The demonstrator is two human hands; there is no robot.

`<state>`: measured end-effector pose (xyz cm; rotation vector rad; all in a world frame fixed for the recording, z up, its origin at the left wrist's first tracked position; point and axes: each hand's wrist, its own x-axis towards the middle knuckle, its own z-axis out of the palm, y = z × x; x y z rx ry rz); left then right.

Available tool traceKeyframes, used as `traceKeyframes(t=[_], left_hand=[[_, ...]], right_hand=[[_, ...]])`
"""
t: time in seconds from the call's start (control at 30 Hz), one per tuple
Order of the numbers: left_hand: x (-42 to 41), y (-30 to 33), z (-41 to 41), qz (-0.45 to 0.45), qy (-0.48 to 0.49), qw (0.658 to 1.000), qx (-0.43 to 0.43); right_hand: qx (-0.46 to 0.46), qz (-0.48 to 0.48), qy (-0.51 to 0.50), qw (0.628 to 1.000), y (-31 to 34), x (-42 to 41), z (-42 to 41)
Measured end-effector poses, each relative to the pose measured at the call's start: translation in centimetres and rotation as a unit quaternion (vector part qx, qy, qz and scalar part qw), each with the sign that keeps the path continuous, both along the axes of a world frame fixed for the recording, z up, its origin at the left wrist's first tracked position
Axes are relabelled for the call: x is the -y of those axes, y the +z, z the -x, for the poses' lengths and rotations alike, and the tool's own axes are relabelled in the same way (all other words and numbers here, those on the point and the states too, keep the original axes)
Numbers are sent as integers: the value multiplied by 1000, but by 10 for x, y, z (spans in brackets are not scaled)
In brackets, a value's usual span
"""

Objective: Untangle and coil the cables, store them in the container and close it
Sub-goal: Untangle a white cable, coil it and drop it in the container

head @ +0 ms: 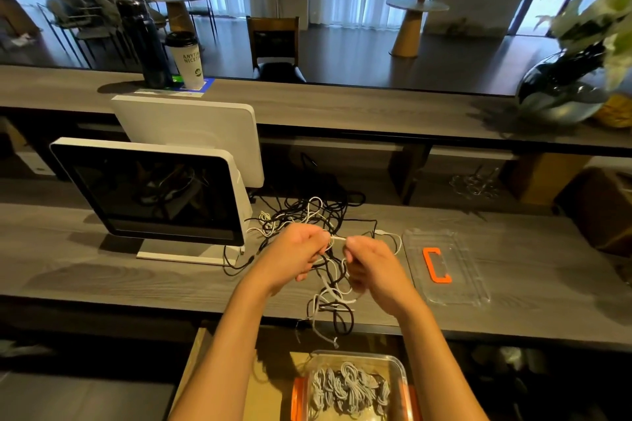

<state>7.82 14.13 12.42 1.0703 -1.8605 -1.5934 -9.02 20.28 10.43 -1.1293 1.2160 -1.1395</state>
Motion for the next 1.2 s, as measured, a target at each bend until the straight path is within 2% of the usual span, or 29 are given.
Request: traceKeyframes(t=[0.07,0.13,0.3,0.37,0.47,0.53,0.57,0.67,0.7,0.73,0.77,0.8,0.83,0.87,0.93,0.97,1.03,1.1,1.2], left_hand=[[1,-9,-4,39,-13,999,36],[0,-17,-8,40,-35,997,57],[-7,-17,-8,-49,-74,995,-38],[-3,-14,-9,-25,-37,998,-51],[1,-19,-10,4,108,989,-97],[2,-21,-7,-56,214,950,-222],[3,-20,-5,-107,242,912,-314],[11,-8,-10,-227,286,740,-565],[13,-3,-14,-246,301,697,-603],[15,1,-19,-254,318,690,-598],[15,3,-21,-242,343,723,-548],[13,3,-23,-203,373,782,-456],[11,2,-22,-141,398,842,-336],[8,-1,-19,-65,410,884,-214],[4,-5,-10,73,370,926,-9],[3,-6,-5,115,316,939,75],[0,-7,6,110,166,957,212],[-7,-8,13,39,30,964,260],[-19,-10,16,-51,-73,980,176]], right_hand=[[54,10,-69,996,7,-2,6],[95,26,-143,985,14,-1,15],[12,17,-229,973,13,0,24],[4,9,-256,967,11,-2,24],[-36,0,-236,971,9,-6,24],[-47,-7,-194,980,7,-8,25],[-48,-14,-171,984,6,-9,25],[-69,-41,-104,991,3,-12,22],[-83,-47,-92,991,2,-12,22],[-100,-47,-85,990,1,-13,21],[-119,-43,-81,989,1,-13,21],[-134,-39,-74,987,2,-14,20],[-141,-34,-65,987,4,-14,19],[-140,-26,-55,988,7,-13,18],[-120,-2,-43,992,13,-12,12],[-111,14,-47,993,15,-10,10],[-96,43,-76,991,18,-7,3],[-83,58,-119,988,17,-3,-4],[-65,58,-199,976,11,1,-8]])
